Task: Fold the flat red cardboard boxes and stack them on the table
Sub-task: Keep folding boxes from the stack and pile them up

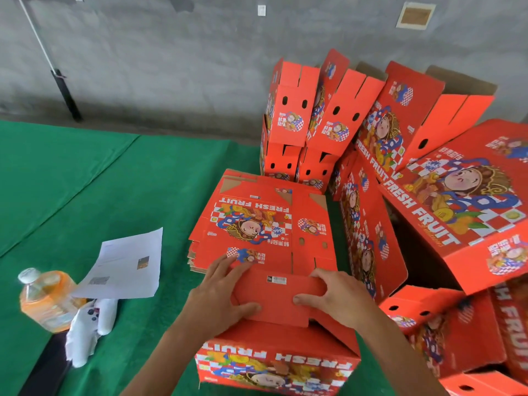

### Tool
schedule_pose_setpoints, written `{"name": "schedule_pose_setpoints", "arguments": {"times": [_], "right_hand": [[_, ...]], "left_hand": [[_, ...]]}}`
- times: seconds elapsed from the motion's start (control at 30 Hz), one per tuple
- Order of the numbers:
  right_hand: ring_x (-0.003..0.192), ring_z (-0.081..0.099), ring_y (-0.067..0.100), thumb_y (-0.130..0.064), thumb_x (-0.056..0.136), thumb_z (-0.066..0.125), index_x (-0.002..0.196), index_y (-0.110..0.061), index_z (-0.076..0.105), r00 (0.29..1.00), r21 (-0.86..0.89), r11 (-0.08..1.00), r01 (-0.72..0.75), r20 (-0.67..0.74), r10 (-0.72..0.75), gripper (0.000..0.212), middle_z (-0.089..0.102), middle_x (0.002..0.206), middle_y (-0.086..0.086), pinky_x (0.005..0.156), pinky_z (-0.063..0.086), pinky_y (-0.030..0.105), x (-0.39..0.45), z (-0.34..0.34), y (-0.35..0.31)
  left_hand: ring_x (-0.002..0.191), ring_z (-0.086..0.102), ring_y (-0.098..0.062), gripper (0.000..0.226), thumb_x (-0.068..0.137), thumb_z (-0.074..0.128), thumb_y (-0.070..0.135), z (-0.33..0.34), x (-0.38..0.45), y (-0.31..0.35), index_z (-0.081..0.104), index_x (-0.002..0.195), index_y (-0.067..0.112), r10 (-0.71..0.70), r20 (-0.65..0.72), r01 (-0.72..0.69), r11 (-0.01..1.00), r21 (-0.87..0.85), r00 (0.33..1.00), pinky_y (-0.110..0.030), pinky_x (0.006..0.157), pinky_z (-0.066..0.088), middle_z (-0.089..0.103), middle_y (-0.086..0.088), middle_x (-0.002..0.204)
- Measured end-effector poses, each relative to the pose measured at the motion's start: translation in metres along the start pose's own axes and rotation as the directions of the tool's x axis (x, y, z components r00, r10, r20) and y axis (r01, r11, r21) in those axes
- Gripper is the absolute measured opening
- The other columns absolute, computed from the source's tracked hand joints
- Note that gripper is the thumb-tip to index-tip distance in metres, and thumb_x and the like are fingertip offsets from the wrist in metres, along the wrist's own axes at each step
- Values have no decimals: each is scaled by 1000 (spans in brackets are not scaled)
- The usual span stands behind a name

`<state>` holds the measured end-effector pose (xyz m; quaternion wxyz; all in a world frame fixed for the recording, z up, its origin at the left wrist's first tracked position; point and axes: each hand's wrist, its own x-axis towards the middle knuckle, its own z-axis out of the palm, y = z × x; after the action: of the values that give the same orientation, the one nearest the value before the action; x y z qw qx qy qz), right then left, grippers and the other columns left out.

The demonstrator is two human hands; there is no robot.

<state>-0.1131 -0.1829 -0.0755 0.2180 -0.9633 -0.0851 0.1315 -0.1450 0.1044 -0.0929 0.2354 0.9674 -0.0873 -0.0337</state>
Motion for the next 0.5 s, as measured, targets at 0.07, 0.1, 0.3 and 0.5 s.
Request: {"name": "schedule_pose_setpoints", "arguments": {"times": [0.07, 0.1, 0.3, 0.5], "right_hand": [[98, 61, 0, -98, 61, 57, 114, -46, 60, 998, 12, 1000, -24, -60, 25, 74, 62, 103, -28, 88, 52, 32, -3, 1, -3], [99, 59, 1, -96, 62, 59, 113, -46, 60, 995, 6, 999, -38, -89, 39, 72, 59, 102, -29, 87, 50, 31, -5, 2, -4], [116, 53, 6, -91, 75, 53, 124, -40, 54, 982, -115, 987, -111, -164, 91, 71, 54, 120, -19, 87, 44, 31, -17, 14, -8], [113, 68, 24, -96, 74, 3, 127, -16, 66, 890, 418, 792, -445, 110, 442, 115, 71, 124, 13, 96, 55, 44, -36, 2, 24]], "left_hand": [[154, 10, -6, 92, 75, 69, 78, -1, 7, -1, 27, 154, 53, -37, 6, 36, 999, 4, 999, -50, 109, 46, 22, 18, 161], [151, 18, -8, 94, 74, 70, 79, 0, 8, 0, 29, 154, 52, -43, 0, 43, 999, 15, 999, -49, 107, 48, 28, 17, 156], [142, 27, -11, 95, 75, 57, 88, 5, 12, 8, 28, 155, 46, -68, 7, 67, 988, 136, 998, -46, 101, 52, 35, 12, 143], [150, 27, -28, 68, 95, 31, 78, 2, 14, 8, 48, 146, 37, -164, 37, 167, 984, -67, 986, -53, 117, 37, 37, 1, 157]]}}
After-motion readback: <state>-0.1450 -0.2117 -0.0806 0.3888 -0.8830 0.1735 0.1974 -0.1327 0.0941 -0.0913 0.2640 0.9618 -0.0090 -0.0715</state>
